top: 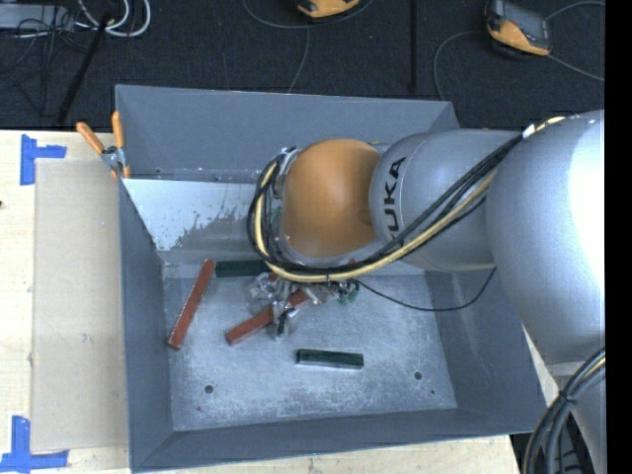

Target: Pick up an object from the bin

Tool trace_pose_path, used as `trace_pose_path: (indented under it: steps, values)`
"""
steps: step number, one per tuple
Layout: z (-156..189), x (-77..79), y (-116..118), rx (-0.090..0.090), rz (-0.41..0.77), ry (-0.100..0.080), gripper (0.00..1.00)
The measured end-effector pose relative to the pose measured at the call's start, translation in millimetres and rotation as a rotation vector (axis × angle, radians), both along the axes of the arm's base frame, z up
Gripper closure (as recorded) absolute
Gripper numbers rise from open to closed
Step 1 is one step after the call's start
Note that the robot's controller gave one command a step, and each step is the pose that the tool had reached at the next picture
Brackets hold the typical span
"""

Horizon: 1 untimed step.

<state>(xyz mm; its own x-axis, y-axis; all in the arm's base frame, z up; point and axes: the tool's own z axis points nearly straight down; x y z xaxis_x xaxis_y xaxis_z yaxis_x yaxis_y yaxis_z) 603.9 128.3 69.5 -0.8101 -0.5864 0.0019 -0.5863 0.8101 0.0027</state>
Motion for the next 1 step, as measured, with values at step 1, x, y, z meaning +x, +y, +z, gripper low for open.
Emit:
trace_pose_path:
  steps: [1]
  values:
    - [127.7,13.9,-43.7,0.000,-0.015,-0.014,1.00]
